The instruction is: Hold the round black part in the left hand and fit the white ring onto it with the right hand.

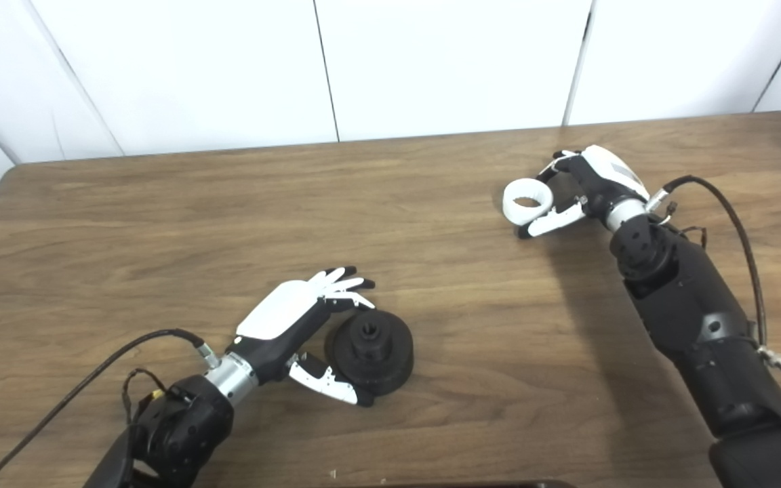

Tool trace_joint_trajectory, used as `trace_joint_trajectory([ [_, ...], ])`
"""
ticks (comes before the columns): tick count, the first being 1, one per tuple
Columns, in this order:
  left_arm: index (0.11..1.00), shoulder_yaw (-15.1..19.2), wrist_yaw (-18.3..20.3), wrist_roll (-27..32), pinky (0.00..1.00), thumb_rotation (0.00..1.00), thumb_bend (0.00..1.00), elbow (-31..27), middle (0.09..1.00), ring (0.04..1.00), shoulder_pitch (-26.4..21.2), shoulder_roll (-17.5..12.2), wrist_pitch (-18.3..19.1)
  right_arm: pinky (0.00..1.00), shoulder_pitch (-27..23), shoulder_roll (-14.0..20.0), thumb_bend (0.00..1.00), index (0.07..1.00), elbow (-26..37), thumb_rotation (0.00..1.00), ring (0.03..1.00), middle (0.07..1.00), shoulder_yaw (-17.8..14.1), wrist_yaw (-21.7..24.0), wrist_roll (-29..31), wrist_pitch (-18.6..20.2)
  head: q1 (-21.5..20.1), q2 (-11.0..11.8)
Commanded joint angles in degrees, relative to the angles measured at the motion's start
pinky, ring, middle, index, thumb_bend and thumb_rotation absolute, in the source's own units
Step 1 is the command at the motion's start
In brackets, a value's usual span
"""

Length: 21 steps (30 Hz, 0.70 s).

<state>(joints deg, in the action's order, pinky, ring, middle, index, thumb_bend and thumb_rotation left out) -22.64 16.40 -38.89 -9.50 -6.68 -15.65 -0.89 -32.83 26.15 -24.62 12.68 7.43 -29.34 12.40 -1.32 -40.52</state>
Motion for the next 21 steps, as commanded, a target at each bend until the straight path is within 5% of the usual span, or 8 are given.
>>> trace_joint_trajectory([
  [1, 0.65, 0.31, -0.22, -0.73, 1.0, 0.38, 0.9, 0.1, 0.922, 1.0, -1.62, -0.52, -0.51, 1.0, -2.66, -0.14, 0.83, 0.612, 0.89, 0.24, 1.0, 0.925, -0.73, -1.78, 0.09, -1.67, -0.02, -0.08],
  [16, 0.652, -0.22, 0.47, -1.36, 1.0, 0.39, 0.91, -0.06, 0.926, 1.0, -1.74, 0.0, 0.62, 1.0, -3.09, -0.94, 0.8, 0.614, 0.45, 0.25, 1.0, 0.92, -0.89, -2.22, 0.04, -1.22, 0.01, 0.01],
  [19, 0.65, -0.15, 0.28, -0.98, 1.0, 0.39, 0.9, 0.02, 0.926, 1.0, -1.7, 0.13, 0.35, 1.0, -2.97, -1.12, 0.58, 0.518, 0.49, 0.17, 1.0, 0.918, -1.1, -2.66, 0.16, -1.41, 0.08, 0.01],
  [21, 0.65, -0.13, 0.22, -0.93, 1.0, 0.39, 0.9, 0.09, 0.925, 1.0, -1.73, 0.1, 0.22, 1.0, -2.91, -1.16, 0.53, 0.498, 0.37, 0.16, 1.0, 0.916, -1.2, -2.88, 0.28, -1.75, 0.08, 0.01],
])
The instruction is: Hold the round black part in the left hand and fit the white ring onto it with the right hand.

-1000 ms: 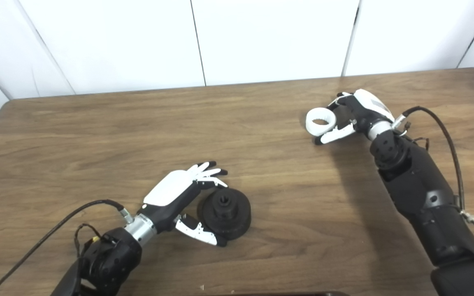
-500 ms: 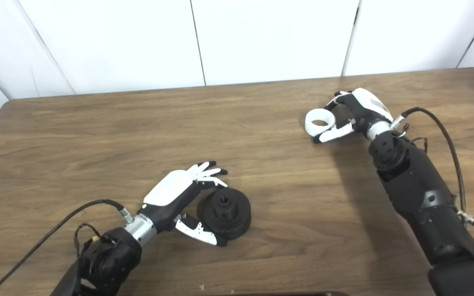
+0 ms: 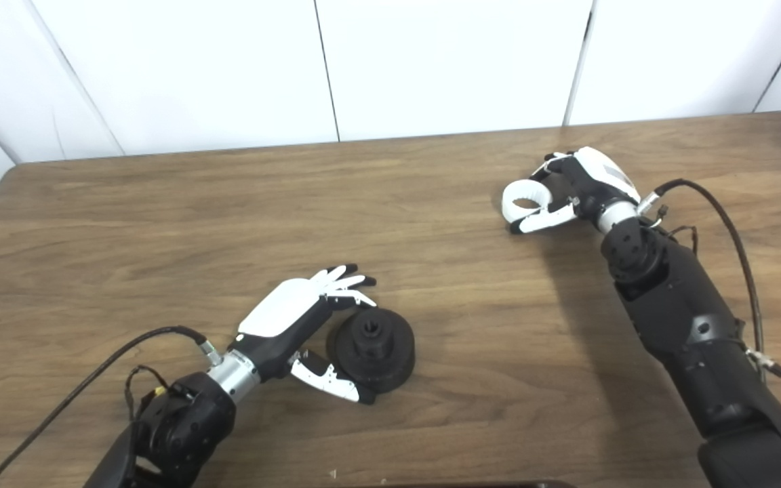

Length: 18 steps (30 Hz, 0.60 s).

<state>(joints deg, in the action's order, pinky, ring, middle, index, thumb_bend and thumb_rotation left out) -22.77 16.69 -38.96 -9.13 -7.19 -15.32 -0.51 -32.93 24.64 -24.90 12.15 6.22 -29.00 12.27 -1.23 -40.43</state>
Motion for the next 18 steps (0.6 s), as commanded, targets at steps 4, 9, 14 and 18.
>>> trace_joint_trajectory([
  [4, 0.65, 0.1, -0.05, -0.79, 1.0, 0.38, 0.9, -0.24, 0.924, 1.0, -1.23, -0.24, -0.09, 1.0, -2.72, 0.35, 0.52, 0.492, 0.47, 0.15, 1.0, 0.913, -0.61, -2.02, -0.02, -2.04, -0.01, -0.07],
  [9, 0.648, 0.03, 0.06, -1.24, 1.0, 0.38, 0.91, -0.62, 0.923, 1.0, -1.2, -0.22, 0.28, 1.0, -2.46, 0.29, 0.52, 0.491, 0.8, 0.15, 1.0, 0.909, -0.72, -2.37, 0.06, -1.95, -0.01, -0.13],
  [14, 0.648, 0.07, 0.06, -1.15, 1.0, 0.38, 0.9, -0.56, 0.925, 1.0, -1.14, -0.3, 0.2, 1.0, -2.31, 0.25, 0.52, 0.49, 1.05, 0.15, 1.0, 0.906, -0.75, -2.59, 0.08, -1.84, -0.02, -0.14],
  [18, 0.649, 0.02, -0.03, -1.21, 1.0, 0.38, 0.9, -0.45, 0.926, 1.0, -1.09, -0.32, 0.09, 1.0, -2.24, 0.24, 0.52, 0.489, 0.98, 0.15, 1.0, 0.9, -0.84, -3.2, 0.13, -2.1, 0.02, -0.07],
])
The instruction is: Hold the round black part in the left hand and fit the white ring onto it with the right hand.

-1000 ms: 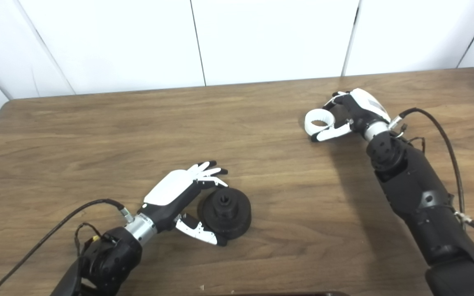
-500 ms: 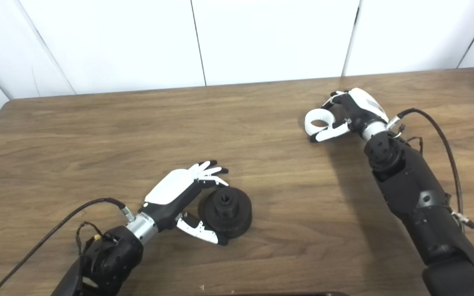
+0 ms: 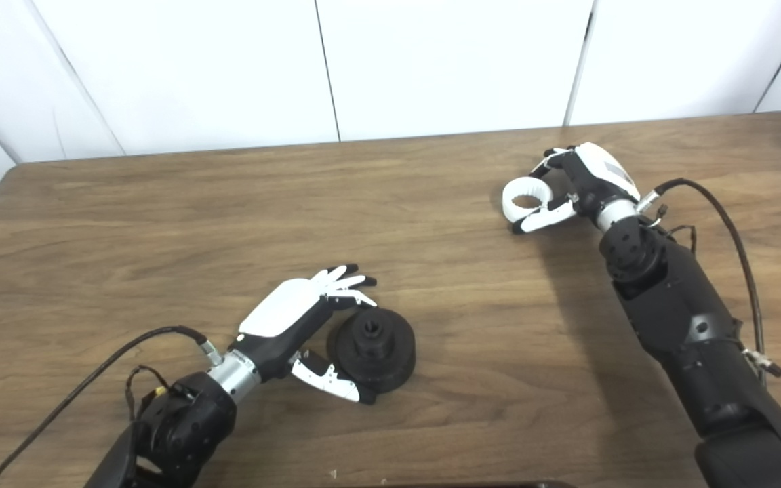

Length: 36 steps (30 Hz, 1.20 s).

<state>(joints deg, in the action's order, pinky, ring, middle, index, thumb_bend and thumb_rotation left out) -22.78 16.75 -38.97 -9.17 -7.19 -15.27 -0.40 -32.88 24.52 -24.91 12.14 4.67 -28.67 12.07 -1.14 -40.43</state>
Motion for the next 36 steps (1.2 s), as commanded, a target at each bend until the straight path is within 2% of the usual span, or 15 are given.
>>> trace_joint_trajectory([
  [1, 0.649, 0.01, -0.14, -1.23, 1.0, 0.38, 0.9, -0.39, 0.926, 1.0, -1.08, -0.36, -0.06, 1.0, -2.25, 0.39, 0.52, 0.488, 1.04, 0.15, 1.0, 0.899, -0.83, -1.74, -0.13, -1.99, -0.06, -0.07],
  [7, 0.649, 0.03, -0.33, -1.17, 1.0, 0.38, 0.9, 0.01, 0.925, 1.0, -1.15, -0.17, -0.02, 1.0, -1.27, 0.85, 0.52, 0.489, 4.17, 0.15, 0.995, 0.894, -0.98, -0.76, 0.16, -1.19, -0.09, -0.05],
  [13, 0.649, -0.08, -0.57, -1.63, 1.0, 0.39, 0.9, 0.56, 0.925, 1.0, -1.3, -0.08, 0.03, 0.92, 0.71, 1.45, 0.52, 0.488, 9.91, 0.15, 0.98, 0.888, -1.74, 1.26, 0.93, -0.02, -0.21, 0.14],
  [27, 0.646, 0.05, -1.32, -1.76, 1.0, 0.38, 0.91, 1.46, 0.92, 1.0, -1.83, -0.05, -0.44, 0.97, 4.77, 1.0, 0.52, 0.489, 27.1, 0.15, 0.983, 0.898, -2.41, 8.66, 1.71, 6.5, -0.29, 0.25],
  [32, 0.644, -0.07, -1.42, -2.12, 1.0, 0.38, 0.9, 1.91, 0.921, 1.0, -2.03, -0.03, -0.46, 0.98, 6.29, 0.6, 0.52, 0.488, 35.35, 0.15, 0.99, 0.899, -1.33, 12.47, 1.23, 10.5, -0.31, 0.24],
  [36, 0.643, -0.1, -1.75, -2.04, 1.0, 0.38, 0.91, 2.21, 0.919, 1.0, -2.17, 0.11, -0.58, 0.96, 7.3, 0.84, 0.52, 0.487, 39.46, 0.15, 0.999, 0.89, -0.26, 14.93, 1.49, 10.9, -0.08, 0.18],
])
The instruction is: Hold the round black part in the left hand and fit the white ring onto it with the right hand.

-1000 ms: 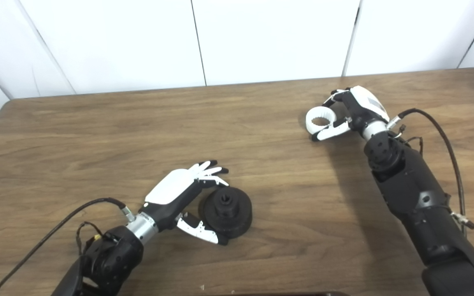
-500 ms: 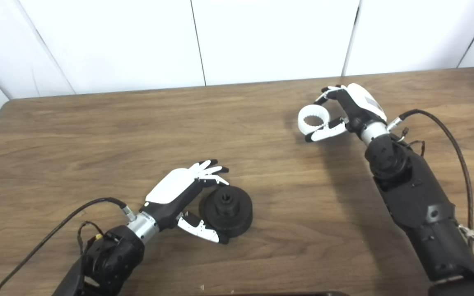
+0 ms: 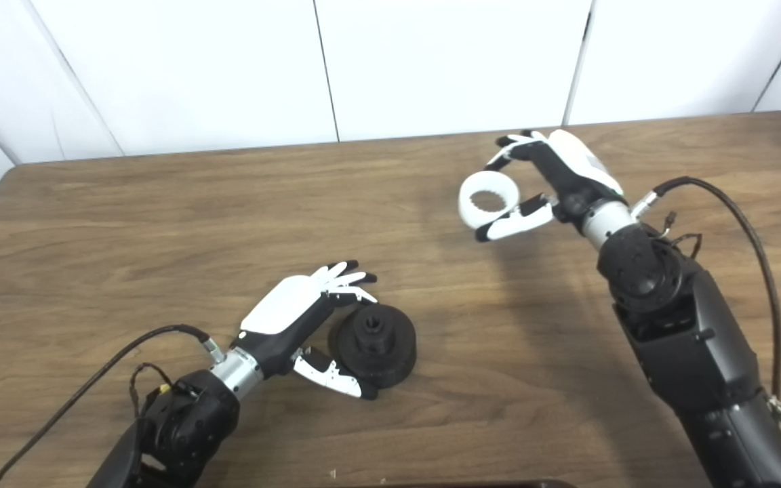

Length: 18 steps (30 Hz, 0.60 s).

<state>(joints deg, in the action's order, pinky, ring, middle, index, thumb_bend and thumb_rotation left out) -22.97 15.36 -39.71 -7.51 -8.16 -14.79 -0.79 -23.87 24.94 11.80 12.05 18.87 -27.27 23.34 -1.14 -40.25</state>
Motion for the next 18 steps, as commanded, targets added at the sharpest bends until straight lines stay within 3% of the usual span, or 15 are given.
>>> trace_joint_trajectory([
  [1, 0.643, 0.06, -0.38, -1.3, 1.0, 0.38, 0.91, 0.61, 0.919, 1.0, -1.26, -0.37, -0.14, 0.95, -1.49, 0.57, 0.52, 0.487, 3.47, 0.15, 0.999, 0.889, 0.18, 1.24, 0.05, -0.52, -0.07, -0.06],
  [4, 0.643, 0.07, -0.38, -1.14, 1.0, 0.38, 0.91, 0.69, 0.919, 1.0, -1.36, -0.35, -0.03, 0.93, -0.75, 0.61, 0.52, 0.487, 5.83, 0.15, 0.992, 0.884, 1.04, 2.65, -0.32, -0.41, -0.1, -0.1],
  [11, 0.641, 0.14, -0.21, -0.95, 1.0, 0.38, 0.9, 0.72, 0.919, 1.0, -1.45, -0.36, 0.14, 0.98, 1.05, -0.84, 0.53, 0.487, 11.9, 0.15, 0.988, 0.89, 3.34, 6.04, -2.58, 3.05, -0.17, -0.18],
  [18, 0.641, 0.12, -0.06, -1.19, 1.0, 0.38, 0.9, 0.5, 0.918, 1.0, -1.53, -0.34, 0.43, 1.0, 3.01, -3.36, 0.53, 0.487, 15.83, 0.15, 0.999, 0.898, 4.34, 9.06, -3.78, 3.48, -0.05, -0.33],
])
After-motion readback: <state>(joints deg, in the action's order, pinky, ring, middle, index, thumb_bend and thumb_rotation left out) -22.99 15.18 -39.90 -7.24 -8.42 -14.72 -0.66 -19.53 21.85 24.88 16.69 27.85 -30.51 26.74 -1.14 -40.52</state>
